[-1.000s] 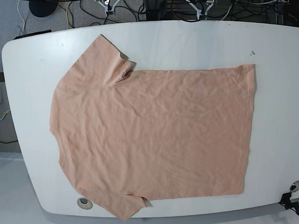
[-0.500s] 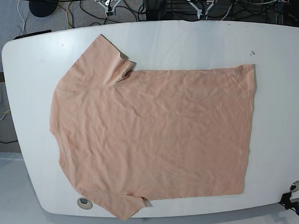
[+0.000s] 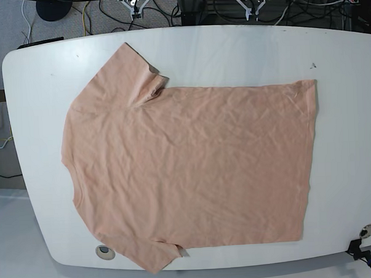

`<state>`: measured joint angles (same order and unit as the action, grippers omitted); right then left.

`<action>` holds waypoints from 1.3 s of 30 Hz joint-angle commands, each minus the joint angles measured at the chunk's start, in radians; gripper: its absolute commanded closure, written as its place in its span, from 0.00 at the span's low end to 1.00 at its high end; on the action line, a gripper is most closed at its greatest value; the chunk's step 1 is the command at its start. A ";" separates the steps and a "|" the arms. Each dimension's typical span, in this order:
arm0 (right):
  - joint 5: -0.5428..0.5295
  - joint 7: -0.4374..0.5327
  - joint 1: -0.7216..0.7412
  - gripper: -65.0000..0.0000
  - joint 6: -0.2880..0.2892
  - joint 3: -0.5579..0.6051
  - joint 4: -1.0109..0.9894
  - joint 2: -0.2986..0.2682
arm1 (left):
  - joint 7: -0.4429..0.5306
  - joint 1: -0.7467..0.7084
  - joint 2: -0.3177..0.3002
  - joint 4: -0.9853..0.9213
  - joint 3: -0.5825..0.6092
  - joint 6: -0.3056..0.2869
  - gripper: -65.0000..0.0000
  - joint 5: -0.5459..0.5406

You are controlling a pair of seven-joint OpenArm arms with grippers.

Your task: Fold the T-shirt properly

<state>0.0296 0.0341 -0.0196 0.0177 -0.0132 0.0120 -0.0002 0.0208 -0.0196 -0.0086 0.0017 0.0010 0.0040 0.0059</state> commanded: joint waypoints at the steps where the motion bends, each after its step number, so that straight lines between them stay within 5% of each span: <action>1: 0.005 0.009 -0.009 1.00 -0.002 0.001 0.000 -0.003 | 0.002 -0.005 -0.003 0.000 0.001 0.005 1.00 0.002; 39: -0.008 0.042 -0.090 1.00 0.015 -0.001 0.051 -0.033 | 0.043 -0.099 -0.026 0.106 0.009 0.007 0.99 0.007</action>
<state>0.0216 0.0628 -0.1272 0.0196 -0.0120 0.0547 -0.0494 0.0406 -0.1253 -0.0395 0.0841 0.0078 0.0162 0.0128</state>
